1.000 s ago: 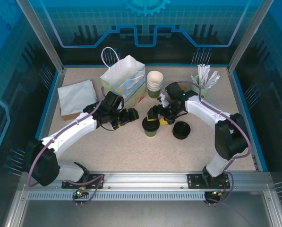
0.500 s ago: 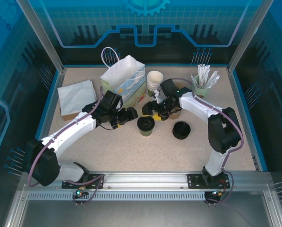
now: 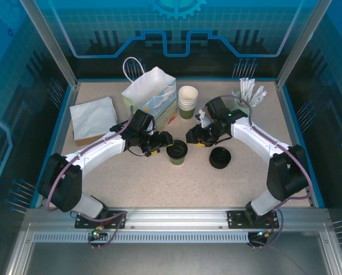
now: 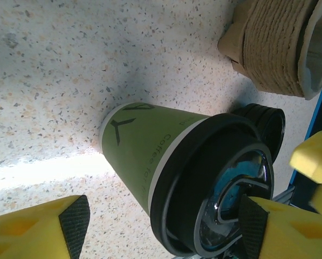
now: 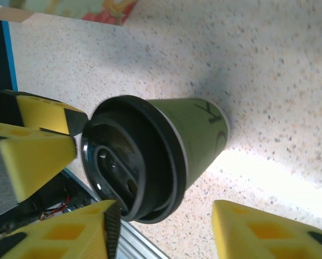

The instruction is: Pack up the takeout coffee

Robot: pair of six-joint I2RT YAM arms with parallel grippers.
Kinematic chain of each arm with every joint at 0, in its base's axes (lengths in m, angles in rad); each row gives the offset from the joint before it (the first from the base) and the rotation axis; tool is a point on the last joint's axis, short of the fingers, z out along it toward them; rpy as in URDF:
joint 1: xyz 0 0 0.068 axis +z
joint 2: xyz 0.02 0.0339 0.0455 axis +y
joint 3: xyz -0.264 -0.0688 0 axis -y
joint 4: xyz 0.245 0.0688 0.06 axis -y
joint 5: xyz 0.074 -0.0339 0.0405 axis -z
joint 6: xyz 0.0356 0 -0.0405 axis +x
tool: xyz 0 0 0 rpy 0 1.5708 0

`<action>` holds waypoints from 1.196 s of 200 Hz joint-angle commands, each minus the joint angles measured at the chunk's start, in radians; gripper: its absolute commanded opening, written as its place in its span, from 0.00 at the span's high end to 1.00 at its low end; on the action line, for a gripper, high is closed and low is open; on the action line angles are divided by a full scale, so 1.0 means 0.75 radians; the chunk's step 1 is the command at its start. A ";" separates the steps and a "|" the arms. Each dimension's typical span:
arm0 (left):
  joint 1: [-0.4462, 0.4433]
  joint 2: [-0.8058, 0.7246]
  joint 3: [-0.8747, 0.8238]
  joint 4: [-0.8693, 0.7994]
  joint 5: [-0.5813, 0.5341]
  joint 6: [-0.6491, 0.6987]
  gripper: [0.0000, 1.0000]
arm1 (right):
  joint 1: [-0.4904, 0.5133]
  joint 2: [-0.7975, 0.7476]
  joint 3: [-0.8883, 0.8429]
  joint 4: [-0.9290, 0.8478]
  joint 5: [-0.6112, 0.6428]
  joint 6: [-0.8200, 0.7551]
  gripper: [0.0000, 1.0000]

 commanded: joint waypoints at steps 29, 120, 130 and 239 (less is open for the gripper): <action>0.005 0.033 -0.036 0.058 0.066 -0.017 0.29 | 0.021 0.017 -0.063 -0.003 -0.038 0.017 0.61; 0.004 0.040 -0.061 0.027 0.028 0.001 0.39 | 0.050 0.073 -0.053 0.015 -0.053 0.031 0.66; 0.004 0.041 -0.065 0.027 0.024 0.000 0.41 | 0.051 0.078 -0.054 0.006 -0.048 0.031 0.68; -0.002 0.014 -0.154 0.011 -0.017 -0.005 0.45 | 0.069 0.149 -0.090 -0.144 0.097 -0.019 0.72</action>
